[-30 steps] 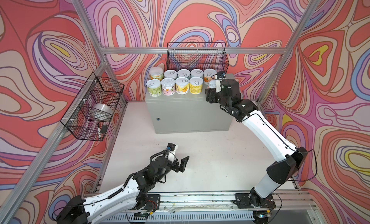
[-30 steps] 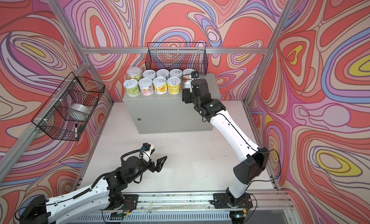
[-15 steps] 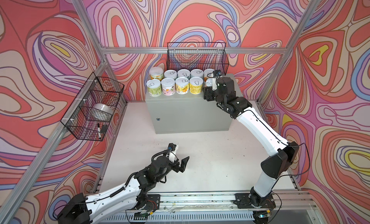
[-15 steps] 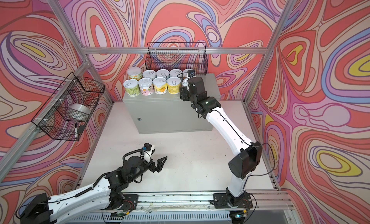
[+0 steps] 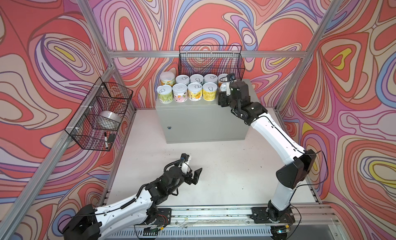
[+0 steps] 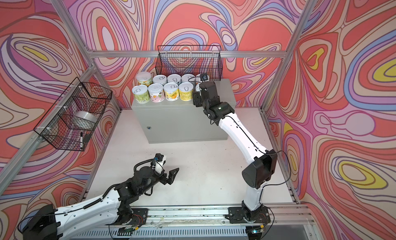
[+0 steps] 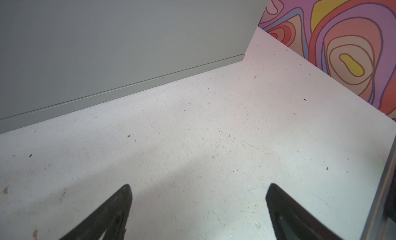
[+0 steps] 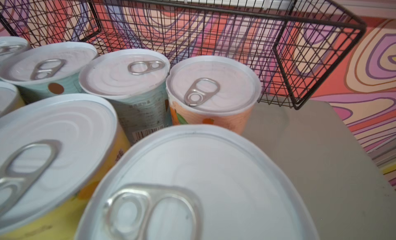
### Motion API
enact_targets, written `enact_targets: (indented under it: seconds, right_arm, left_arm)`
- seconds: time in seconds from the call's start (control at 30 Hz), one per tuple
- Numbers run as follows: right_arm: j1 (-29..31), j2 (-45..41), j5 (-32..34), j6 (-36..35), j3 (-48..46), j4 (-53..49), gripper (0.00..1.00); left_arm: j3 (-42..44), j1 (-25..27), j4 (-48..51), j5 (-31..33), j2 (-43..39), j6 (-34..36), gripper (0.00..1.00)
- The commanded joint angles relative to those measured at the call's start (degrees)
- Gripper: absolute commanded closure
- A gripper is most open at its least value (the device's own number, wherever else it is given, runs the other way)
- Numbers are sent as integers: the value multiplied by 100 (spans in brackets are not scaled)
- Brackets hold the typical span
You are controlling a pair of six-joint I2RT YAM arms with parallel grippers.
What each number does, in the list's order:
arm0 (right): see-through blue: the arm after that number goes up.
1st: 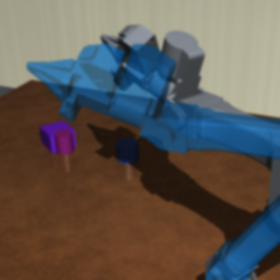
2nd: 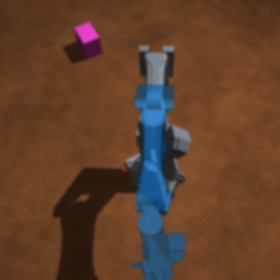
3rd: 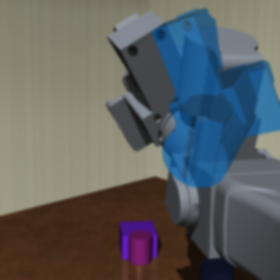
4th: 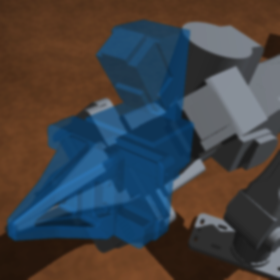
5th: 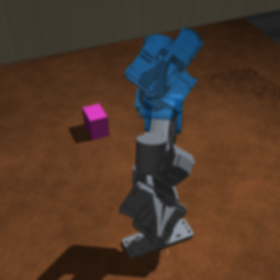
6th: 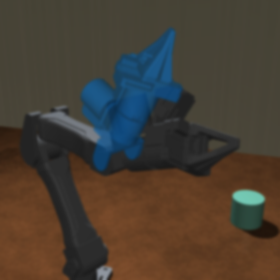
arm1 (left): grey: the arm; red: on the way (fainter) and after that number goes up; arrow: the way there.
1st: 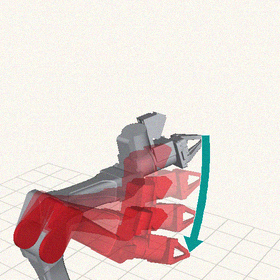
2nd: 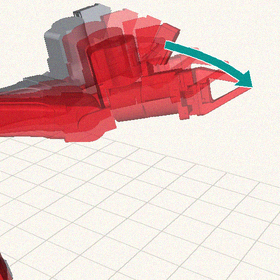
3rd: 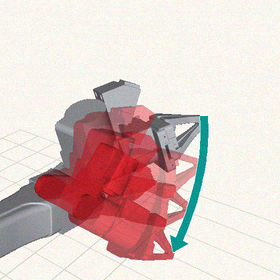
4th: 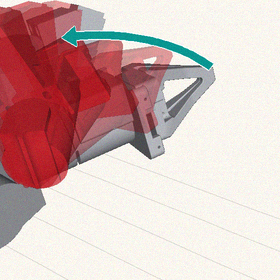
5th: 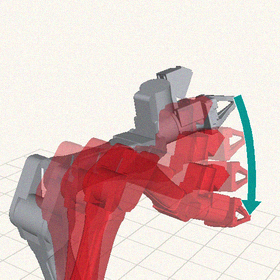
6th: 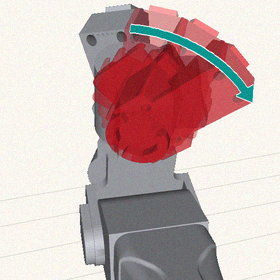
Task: Place and organize the canned foods onto the counter
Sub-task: 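Lower the pink can onto the box top in front of the orange-labelled can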
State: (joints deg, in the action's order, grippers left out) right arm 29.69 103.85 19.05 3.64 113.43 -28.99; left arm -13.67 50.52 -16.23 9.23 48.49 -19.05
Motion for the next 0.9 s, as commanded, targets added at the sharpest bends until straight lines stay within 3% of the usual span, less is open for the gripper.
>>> enact_targets:
  seconds: [0.0,0.23,0.3,0.4,0.47,0.87]
  right_arm:
    - [-16,-57,103,-90,254,298,56]
    - [-12,-89,101,-110,315,325,42]
    - [-16,-64,138,-134,344,333,32]
    - [-16,-31,140,-166,403,324,32]
    - [-15,-15,154,-168,400,333,16]
    - [-27,-161,85,-114,164,597,15]
  left_arm:
    - [-126,-42,-186,-10,109,35,1]
    - [-197,-72,-232,-54,240,50,1]
    - [-214,-80,-233,-62,262,59,0]
    - [-224,-96,-249,-71,279,50,0]
    - [-224,-109,-249,-80,296,46,0]
    - [-210,-122,-196,-116,277,33,0]
